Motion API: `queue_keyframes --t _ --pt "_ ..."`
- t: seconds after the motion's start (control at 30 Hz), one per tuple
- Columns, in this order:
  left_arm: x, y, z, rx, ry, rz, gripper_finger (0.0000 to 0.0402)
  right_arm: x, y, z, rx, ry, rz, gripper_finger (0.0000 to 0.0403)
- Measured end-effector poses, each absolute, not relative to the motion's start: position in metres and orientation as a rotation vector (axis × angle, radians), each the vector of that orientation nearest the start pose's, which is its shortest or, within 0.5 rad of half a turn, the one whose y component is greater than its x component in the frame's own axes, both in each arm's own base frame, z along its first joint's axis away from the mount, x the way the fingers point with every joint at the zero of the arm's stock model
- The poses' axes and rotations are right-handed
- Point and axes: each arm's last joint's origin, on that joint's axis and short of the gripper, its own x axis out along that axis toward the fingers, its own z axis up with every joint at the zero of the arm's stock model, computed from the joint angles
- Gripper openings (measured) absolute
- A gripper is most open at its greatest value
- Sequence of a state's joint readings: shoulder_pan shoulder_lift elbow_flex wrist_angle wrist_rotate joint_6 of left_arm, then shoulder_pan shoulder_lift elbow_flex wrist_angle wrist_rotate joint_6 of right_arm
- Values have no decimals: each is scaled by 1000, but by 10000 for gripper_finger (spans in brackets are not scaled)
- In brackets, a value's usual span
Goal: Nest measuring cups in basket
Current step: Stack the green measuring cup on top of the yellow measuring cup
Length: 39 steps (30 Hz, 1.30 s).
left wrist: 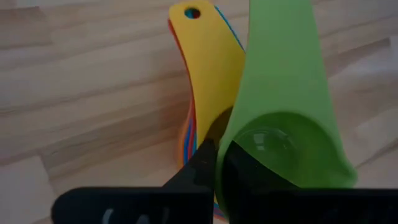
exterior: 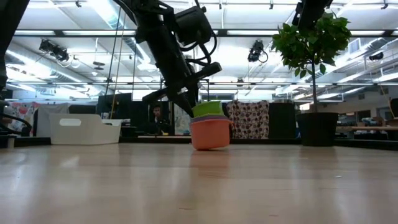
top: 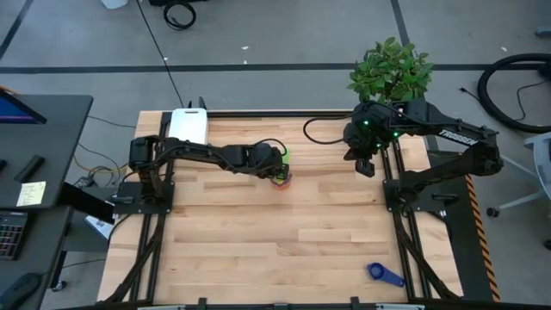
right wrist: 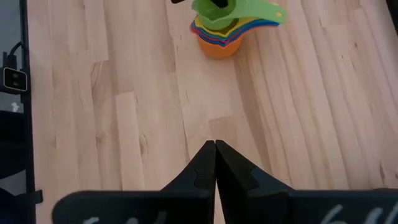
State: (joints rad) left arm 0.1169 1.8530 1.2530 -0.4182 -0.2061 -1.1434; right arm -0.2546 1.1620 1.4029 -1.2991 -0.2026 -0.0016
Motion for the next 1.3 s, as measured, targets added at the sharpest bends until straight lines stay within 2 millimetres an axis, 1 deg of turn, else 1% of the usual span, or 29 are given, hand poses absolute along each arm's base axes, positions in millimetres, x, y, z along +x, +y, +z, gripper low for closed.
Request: queue_keyframes --t 0.2,0.43,0.6,0.73,0.83,0.93,1.07,1.17,1.3 --pt "379 49 187 -951 761 761 58 181 -41 379 238 1030 -46 13" --pt "380 48 188 -915 788 700 69 181 -41 379 238 1030 -46 13" --pt "377 48 186 -909 815 714 59 181 -41 379 244 1031 -49 13" --pt "377 48 186 -907 819 718 35 181 -41 379 245 1031 -49 13" --pt "379 48 191 -904 807 719 14 181 -41 379 245 1032 -49 13" --pt "384 50 199 -887 771 729 13 181 -41 379 245 1032 -49 13" --pt "384 51 212 -825 812 749 13 181 -41 379 245 1032 -49 13" --pt "380 50 217 -808 874 778 13 181 -41 379 245 1032 -49 13" --pt "381 50 222 -808 872 776 13 181 -41 379 240 1032 -46 13"
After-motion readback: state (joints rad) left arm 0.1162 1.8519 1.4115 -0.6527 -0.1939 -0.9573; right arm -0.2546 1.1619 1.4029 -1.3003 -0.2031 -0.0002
